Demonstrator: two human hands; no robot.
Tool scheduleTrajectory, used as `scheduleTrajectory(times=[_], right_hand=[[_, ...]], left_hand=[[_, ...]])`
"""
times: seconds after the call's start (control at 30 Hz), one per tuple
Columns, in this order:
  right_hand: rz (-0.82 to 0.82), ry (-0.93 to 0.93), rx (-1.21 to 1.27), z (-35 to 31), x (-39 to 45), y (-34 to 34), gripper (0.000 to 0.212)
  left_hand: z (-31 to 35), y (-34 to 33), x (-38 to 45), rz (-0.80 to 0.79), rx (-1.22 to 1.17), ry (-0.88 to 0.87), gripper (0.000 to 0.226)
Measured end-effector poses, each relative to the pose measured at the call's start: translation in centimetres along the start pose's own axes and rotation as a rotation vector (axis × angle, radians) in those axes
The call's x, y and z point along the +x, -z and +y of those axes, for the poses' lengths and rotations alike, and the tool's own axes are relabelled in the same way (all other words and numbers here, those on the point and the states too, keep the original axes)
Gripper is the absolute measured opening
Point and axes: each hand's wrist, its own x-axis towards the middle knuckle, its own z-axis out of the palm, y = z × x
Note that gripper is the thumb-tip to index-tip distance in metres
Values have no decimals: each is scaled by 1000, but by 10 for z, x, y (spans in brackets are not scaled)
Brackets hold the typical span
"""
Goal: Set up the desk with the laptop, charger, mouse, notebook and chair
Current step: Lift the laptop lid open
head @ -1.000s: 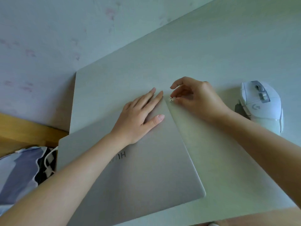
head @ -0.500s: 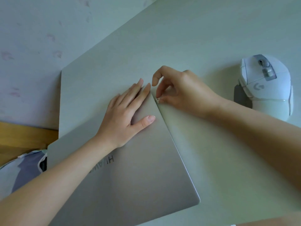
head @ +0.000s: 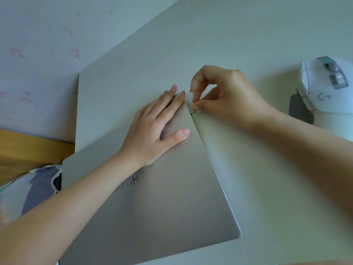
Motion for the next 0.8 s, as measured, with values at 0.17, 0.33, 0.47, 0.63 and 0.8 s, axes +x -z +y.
scheduleTrajectory(times=[0.17,0.33,0.47,0.63,0.8], right_hand=[[1,-5,20,-1,0,0,23],[92,51,-129,-1,-5,-15,14],[33,136,-301,1,-6,-6,12],[-410,34,-340,-9,-13,32,18],[-687,38,-677,-16,-32,35,47]], left_hand=[[2,0,0,-7,13,6,73],[6,2,-3,-31,106,-42,75],[6,-1,-8,-41,96,-51,78],[4,-2,-8,-21,85,-40,76],[5,-2,-9,-9,85,-44,75]])
